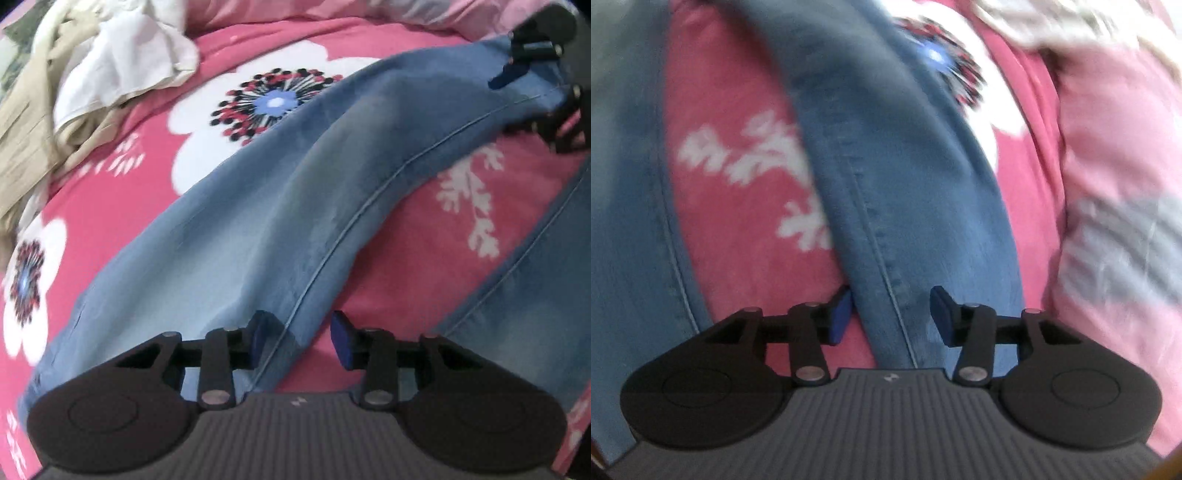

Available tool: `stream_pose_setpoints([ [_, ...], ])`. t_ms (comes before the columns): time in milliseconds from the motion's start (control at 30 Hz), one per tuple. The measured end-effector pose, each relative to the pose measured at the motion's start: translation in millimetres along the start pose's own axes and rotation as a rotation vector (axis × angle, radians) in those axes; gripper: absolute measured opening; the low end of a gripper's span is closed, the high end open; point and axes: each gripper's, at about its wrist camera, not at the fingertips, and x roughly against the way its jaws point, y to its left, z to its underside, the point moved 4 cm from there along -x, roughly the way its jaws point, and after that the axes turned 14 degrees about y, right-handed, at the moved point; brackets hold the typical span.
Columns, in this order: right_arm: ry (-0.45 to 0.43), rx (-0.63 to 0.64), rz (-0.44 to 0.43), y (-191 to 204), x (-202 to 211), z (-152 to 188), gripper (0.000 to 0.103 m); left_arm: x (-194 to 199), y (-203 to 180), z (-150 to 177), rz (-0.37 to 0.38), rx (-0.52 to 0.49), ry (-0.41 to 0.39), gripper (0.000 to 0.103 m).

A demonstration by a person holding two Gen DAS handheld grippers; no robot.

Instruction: Fold clothes

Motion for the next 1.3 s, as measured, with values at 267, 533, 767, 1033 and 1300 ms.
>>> stream_pose_setpoints([
  [267,0.046,-0.058,-0.004,-30.1,17.6,12.0,0.004,12.3,0.2,3.9,0.052,-0.03,0.059,0.014],
  [533,0.145,0.091,-0.031,3.8,-17.3,36.8,0.008,0.2,-7.5,11.3,0.052,-0.042,0.136,0.024],
  [767,0.181,-0.026,-0.051,-23.0,4.6,52.0,0.043,26.8,34.2,55.9,0.156,0.33,0.144,0.045],
  [1033,-0.072,-0.288,-0.467,-54.2,71.7,-22.9,0.046,64.4,90.0,234.3,0.208,1.143,0.183,0.052],
  [1300,-0.294,-0.054,-0.822,33.1,87.1,-233.8,0.055,50.1,120.2,382.9,0.106,1.55,0.171,0.06],
])
